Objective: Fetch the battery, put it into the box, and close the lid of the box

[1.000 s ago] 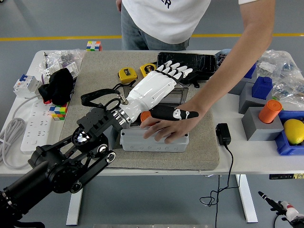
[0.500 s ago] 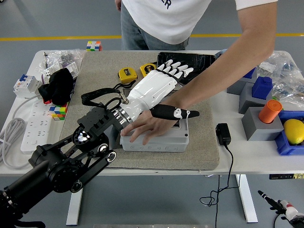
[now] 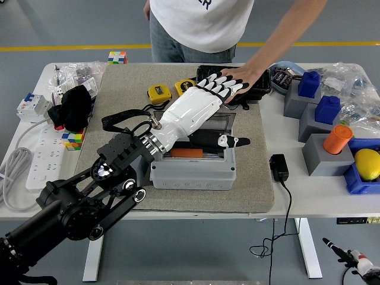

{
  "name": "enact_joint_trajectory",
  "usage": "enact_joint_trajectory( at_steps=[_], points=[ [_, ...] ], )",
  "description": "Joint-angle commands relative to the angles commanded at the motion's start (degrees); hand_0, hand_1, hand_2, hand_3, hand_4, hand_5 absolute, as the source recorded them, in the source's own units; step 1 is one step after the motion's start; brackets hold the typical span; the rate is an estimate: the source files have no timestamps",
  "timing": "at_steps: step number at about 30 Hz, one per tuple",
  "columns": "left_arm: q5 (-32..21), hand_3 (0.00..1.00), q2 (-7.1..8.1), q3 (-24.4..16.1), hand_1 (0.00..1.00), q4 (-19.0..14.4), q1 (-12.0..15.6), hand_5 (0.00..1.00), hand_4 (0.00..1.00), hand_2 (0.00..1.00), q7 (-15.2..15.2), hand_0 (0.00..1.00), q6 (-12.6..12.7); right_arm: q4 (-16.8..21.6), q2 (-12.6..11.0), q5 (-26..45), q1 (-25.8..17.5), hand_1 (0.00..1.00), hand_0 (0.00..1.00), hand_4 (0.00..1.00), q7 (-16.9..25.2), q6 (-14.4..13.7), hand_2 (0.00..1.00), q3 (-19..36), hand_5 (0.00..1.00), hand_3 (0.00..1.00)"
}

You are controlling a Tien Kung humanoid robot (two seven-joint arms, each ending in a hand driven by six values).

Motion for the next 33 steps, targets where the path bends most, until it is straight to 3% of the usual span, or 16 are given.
enact_joint_trajectory(
  at_steps=[14,15,20,21,26,27,33],
  points=[
    [0.95,0.970,0.28,-4.39,0.998,1.95,0.94,0.998,0.998,0.998,0.43,0.998,-1.11,-0.03,0.03,0.09,-0.25,0.881,0.901,0.998,-0.02,-0.01,0.817,-0.14,0.998,0.856],
    [0.88,0.902,0.31,-4.48,0.998,1.95,1.04,0.998,0.998,0.944,0.43,0.998,-1.11,-0.01,0.04,0.13,-0.25,0.882,0.900,0.998,-0.01,-0.02,0.817,-0.15,0.998,0.855],
    [0.43,0.902,0.60,-4.64,0.998,1.86,1.73,0.998,0.998,0.944,0.83,0.998,-1.88,-0.01,0.13,0.16,-0.40,0.882,0.900,0.998,-0.02,-0.04,0.817,-0.18,0.998,0.855],
    [0.38,0.851,0.67,-4.67,0.906,1.87,1.92,0.998,0.998,0.848,0.88,0.968,-1.91,-0.02,0.14,0.15,-0.43,0.882,0.901,0.998,-0.02,-0.05,0.817,-0.15,0.998,0.856],
    [0.42,0.851,0.72,-5.18,0.906,2.22,2.24,0.998,0.998,0.848,1.02,0.968,-1.89,-0.03,0.17,0.08,-0.39,0.882,0.901,0.998,-0.02,-0.03,0.817,-0.03,0.998,0.856],
    [0.44,0.799,0.72,-5.27,0.857,2.30,2.24,0.998,0.998,0.802,1.06,0.917,-1.93,-0.04,0.18,0.04,-0.37,0.882,0.901,0.998,-0.02,-0.04,0.817,0.04,0.998,0.856],
    [0.55,0.794,0.71,-6.46,0.845,3.86,2.12,0.998,0.998,0.789,1.38,0.883,-2.84,-0.05,0.11,-0.10,-0.26,0.883,0.901,0.998,-0.02,-0.06,0.817,0.28,0.998,0.856]
  ],
)
